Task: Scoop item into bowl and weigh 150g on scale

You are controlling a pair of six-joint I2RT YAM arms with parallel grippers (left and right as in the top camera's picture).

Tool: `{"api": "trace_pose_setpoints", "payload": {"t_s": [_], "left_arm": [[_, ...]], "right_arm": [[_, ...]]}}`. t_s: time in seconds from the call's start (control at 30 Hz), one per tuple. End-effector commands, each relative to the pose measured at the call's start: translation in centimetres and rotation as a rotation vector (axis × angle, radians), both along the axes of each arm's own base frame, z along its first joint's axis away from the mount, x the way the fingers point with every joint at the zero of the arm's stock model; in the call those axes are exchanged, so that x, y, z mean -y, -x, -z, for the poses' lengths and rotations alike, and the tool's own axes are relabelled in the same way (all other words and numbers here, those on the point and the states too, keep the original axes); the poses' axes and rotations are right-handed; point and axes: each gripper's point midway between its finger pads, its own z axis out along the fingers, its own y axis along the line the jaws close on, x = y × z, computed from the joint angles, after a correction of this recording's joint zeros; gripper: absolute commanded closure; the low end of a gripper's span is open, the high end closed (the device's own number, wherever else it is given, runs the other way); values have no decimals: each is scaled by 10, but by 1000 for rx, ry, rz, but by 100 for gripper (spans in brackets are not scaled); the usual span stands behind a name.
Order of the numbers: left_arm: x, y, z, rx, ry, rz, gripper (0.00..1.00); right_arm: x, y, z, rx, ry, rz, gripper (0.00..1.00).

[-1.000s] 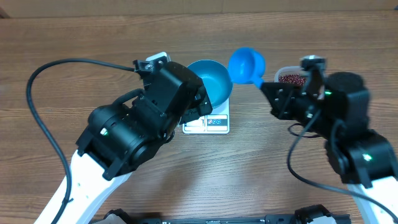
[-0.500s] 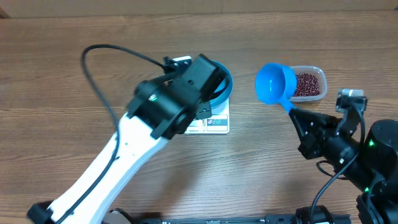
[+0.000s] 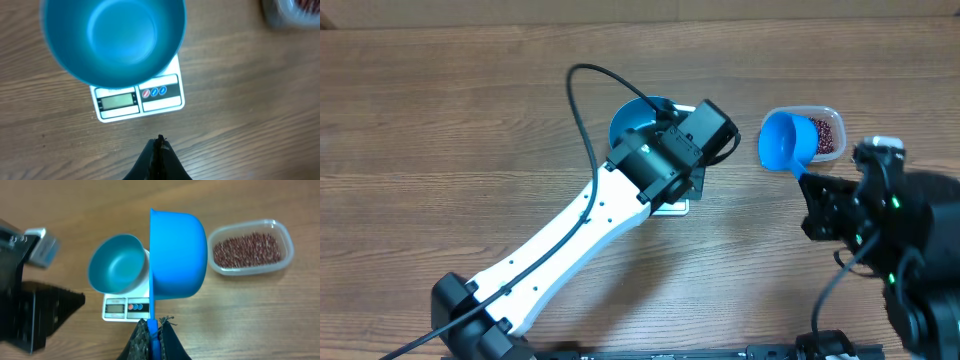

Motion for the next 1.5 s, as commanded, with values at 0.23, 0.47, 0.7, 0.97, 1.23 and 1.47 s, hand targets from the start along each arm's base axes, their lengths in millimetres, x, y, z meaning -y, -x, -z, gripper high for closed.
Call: {"api": "trace_pose_setpoints", "payload": {"t_s": [0.23,0.47,0.7,0.97,1.23,1.47], "left_arm": [[5,-12,43,-32,2,299,96],[-5,-26,66,-14,17,257,96],[-11,-19,94,-40,3,249,95],[-16,-16,118,-39,-2,223,96],[-22,-19,131,-35,-17,164,96],[-21,-15,158,-83,-59,159,96]], "right_arm": [[57,-43,-11,-88,31,102,97],[76,-58,2,-126,-61,95,97],[78,-65,8,-143,-64,90,97],[78,-65,8,-140,-63,91,97],[78,-65,8,-140,-63,91,97],[78,-66,8,-139,-63,91,97]]}}
